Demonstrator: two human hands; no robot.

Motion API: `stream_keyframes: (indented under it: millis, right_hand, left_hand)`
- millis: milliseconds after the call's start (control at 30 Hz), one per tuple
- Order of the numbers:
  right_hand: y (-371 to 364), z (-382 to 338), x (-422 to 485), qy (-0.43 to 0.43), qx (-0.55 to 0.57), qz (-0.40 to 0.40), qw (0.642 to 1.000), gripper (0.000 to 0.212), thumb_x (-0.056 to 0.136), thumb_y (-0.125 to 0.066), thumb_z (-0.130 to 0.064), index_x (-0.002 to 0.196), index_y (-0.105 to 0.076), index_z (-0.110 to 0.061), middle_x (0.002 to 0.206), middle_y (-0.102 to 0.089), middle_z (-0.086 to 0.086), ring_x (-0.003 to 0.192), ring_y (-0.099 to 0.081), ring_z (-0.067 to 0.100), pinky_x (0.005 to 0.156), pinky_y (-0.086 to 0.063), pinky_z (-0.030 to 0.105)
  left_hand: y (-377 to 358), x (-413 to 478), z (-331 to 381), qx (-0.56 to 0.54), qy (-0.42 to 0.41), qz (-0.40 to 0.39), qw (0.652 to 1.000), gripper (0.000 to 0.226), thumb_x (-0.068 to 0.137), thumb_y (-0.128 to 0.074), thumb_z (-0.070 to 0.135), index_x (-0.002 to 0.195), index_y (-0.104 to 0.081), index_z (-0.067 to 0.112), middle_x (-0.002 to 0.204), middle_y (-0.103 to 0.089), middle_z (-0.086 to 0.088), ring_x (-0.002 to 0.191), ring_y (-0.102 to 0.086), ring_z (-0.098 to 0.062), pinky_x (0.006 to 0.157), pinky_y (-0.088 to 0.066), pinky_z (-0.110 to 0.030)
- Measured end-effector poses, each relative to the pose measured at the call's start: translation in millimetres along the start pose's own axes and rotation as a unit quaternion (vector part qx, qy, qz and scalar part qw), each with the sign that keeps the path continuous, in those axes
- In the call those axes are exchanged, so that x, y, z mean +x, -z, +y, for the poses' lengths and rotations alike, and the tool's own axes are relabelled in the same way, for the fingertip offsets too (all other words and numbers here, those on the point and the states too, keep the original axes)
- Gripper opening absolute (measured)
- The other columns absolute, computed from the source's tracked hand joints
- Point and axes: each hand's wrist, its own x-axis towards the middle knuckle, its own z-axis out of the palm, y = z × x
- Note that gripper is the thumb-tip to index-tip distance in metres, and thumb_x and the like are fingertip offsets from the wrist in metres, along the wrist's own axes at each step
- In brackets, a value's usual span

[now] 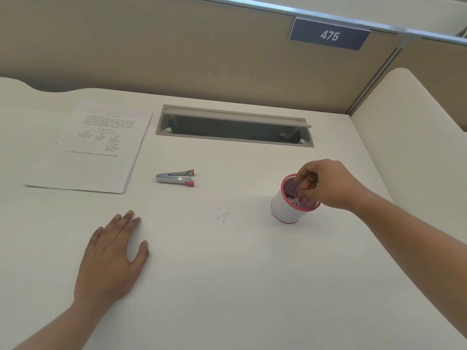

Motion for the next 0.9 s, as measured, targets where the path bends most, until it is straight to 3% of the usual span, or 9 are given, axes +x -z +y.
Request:
stream_keyframes:
  millis: [67, 200, 300, 400, 533, 633, 767, 833, 900]
  right_hand:
    - [-1, 1, 0, 0.000, 0.001, -0.004, 1.000, 0.029, 0.071, -0.071, 0.000, 0.090, -0.070, -0.021, 0.077, -0.070, -0.006, 0.074, -0.067, 0.012, 0.059, -0.052, 0.021]
    - [-2, 4, 3, -0.001, 0.030, -0.015, 0.999, 0.037, 0.070, -0.065, 0.009, 0.097, -0.072, -0.015, 0.086, -0.073, -0.001, 0.080, -0.070, 0.013, 0.076, -0.059, 0.028]
    - [2, 6, 2, -0.042, 0.150, -0.047, 0.987, 0.048, 0.071, -0.052, 0.023, 0.103, -0.070, -0.008, 0.093, -0.074, 0.007, 0.087, -0.072, 0.018, 0.081, -0.058, 0.028]
    - [5, 10, 2, -0.065, 0.229, -0.058, 0.970, 0.046, 0.072, -0.053, 0.027, 0.103, -0.070, -0.003, 0.092, -0.075, 0.012, 0.085, -0.074, 0.020, 0.078, -0.059, 0.031]
    - [3, 6, 0, -0.063, 0.142, -0.028, 0.987, 0.030, 0.073, -0.070, 0.009, 0.095, -0.073, -0.012, 0.085, -0.074, 0.005, 0.072, -0.069, 0.015, 0.064, -0.052, 0.023]
    - [0, -4, -5, -0.027, 0.047, 0.022, 0.998, 0.018, 0.078, -0.071, -0.005, 0.091, -0.073, -0.018, 0.086, -0.073, 0.000, 0.079, -0.068, 0.015, 0.059, -0.045, 0.015]
    - [-23, -33, -25, 0.064, 0.004, 0.070, 0.995, 0.024, 0.092, -0.054, -0.012, 0.106, -0.072, -0.019, 0.102, -0.070, -0.005, 0.093, -0.061, 0.013, 0.078, -0.044, 0.020]
    - [-45, -43, -38, 0.126, -0.007, 0.049, 0.991, 0.028, 0.094, -0.053, -0.019, 0.118, -0.068, -0.020, 0.117, -0.069, -0.006, 0.105, -0.062, 0.011, 0.089, -0.042, 0.018]
    - [-76, -48, -51, 0.159, -0.040, -0.017, 0.986, 0.043, 0.096, -0.051, -0.032, 0.136, -0.053, -0.020, 0.143, -0.053, -0.005, 0.129, -0.048, 0.010, 0.104, -0.032, 0.017]
  left_hand:
    - [0, 0, 0, -0.001, 0.000, 0.001, 1.000, 0.067, 0.089, -0.033, 0.056, 0.145, -0.048, 0.022, 0.159, -0.041, 0.005, 0.149, -0.034, -0.017, 0.123, -0.020, -0.043]
    - [1, 0, 1, -0.002, 0.001, 0.005, 1.000, 0.067, 0.089, -0.033, 0.055, 0.145, -0.049, 0.021, 0.158, -0.041, 0.005, 0.149, -0.034, -0.018, 0.123, -0.020, -0.043]
    - [0, 0, 0, -0.001, 0.000, 0.004, 1.000, 0.067, 0.089, -0.033, 0.056, 0.145, -0.049, 0.022, 0.158, -0.041, 0.005, 0.149, -0.033, -0.017, 0.123, -0.020, -0.043]
    - [0, 0, -1, -0.001, 0.000, 0.005, 1.000, 0.067, 0.089, -0.033, 0.055, 0.145, -0.048, 0.022, 0.159, -0.041, 0.005, 0.149, -0.033, -0.017, 0.123, -0.021, -0.044]
    - [0, 1, 1, -0.002, -0.001, 0.007, 1.000, 0.067, 0.089, -0.034, 0.055, 0.144, -0.049, 0.021, 0.158, -0.041, 0.004, 0.149, -0.034, -0.017, 0.123, -0.022, -0.044]
    - [0, 0, 0, 0.000, 0.002, 0.006, 1.000, 0.066, 0.090, -0.034, 0.055, 0.145, -0.048, 0.022, 0.159, -0.040, 0.005, 0.150, -0.032, -0.016, 0.123, -0.021, -0.043]
    - [1, 0, 1, -0.004, 0.004, 0.004, 1.000, 0.065, 0.090, -0.034, 0.053, 0.145, -0.048, 0.022, 0.159, -0.040, 0.006, 0.150, -0.031, -0.016, 0.124, -0.020, -0.043]
    - [1, 0, 2, -0.007, 0.006, 0.001, 1.000, 0.064, 0.091, -0.034, 0.053, 0.146, -0.047, 0.022, 0.160, -0.038, 0.007, 0.151, -0.029, -0.015, 0.124, -0.019, -0.042]
    - [1, -1, 1, -0.007, 0.005, 0.004, 1.000, 0.064, 0.091, -0.034, 0.053, 0.146, -0.047, 0.022, 0.160, -0.038, 0.007, 0.151, -0.029, -0.014, 0.124, -0.018, -0.042]
